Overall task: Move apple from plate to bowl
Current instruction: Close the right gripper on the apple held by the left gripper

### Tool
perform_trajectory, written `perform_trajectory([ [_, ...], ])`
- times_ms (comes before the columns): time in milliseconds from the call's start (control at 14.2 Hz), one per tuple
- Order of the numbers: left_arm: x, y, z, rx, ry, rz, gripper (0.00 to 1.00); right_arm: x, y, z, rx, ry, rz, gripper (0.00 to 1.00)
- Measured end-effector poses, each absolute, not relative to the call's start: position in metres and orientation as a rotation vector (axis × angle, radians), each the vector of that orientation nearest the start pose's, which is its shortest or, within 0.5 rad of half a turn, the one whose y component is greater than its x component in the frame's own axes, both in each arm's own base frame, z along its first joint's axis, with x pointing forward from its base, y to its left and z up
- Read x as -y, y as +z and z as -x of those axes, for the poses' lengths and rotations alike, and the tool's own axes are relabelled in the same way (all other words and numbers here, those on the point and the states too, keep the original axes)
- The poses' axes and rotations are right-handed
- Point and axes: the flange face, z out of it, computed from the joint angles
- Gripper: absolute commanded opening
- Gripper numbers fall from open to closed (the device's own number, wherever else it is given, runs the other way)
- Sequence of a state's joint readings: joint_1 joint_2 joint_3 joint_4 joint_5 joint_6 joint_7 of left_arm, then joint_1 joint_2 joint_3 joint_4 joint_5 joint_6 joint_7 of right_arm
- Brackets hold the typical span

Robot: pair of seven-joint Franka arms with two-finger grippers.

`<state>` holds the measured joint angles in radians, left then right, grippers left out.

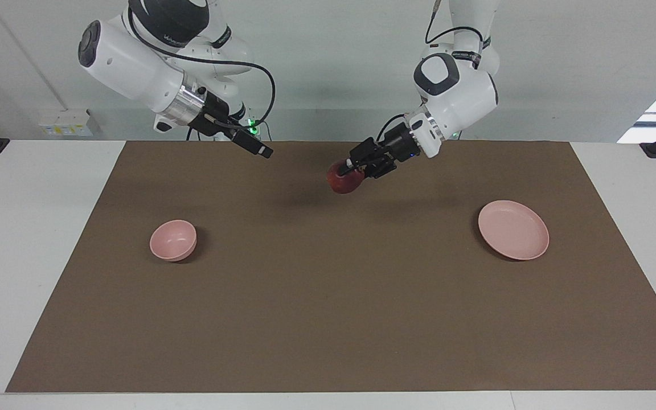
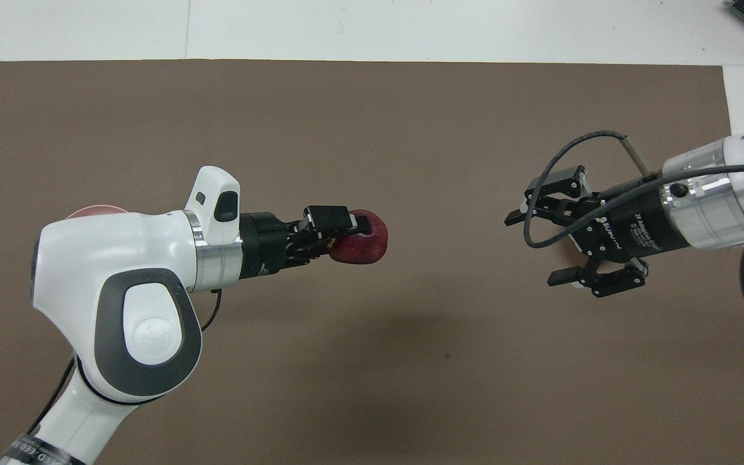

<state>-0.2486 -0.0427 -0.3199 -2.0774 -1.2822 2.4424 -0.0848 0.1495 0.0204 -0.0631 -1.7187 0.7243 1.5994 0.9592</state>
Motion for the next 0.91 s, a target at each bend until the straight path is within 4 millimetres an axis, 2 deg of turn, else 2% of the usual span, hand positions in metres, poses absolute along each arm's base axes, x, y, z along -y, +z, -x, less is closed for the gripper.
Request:
perform_trajectory([
  [211,0.34,0.497,-0.463,-0.495,0.137,-2.027,0.0,-0.127,0.551,-0.566,-1.229,0.754,2.056,1.0],
  [351,0.351,0.503,-0.454,-0.52,0.193,-2.011,0.0,-0.127,0.54,-0.576,-1.263,0.807,1.96,1.0],
  [632,0.356,0.515,-0.452,-0.531,0.243,-1.991,0.0,-0.128,0.519,-0.581,-1.293,0.888,1.853,1.0],
  [912,0.357,0.517,-0.451,-0.546,0.284,-1.987,0.0,-0.145,0.515,-0.577,-1.254,0.9,1.879,1.0],
])
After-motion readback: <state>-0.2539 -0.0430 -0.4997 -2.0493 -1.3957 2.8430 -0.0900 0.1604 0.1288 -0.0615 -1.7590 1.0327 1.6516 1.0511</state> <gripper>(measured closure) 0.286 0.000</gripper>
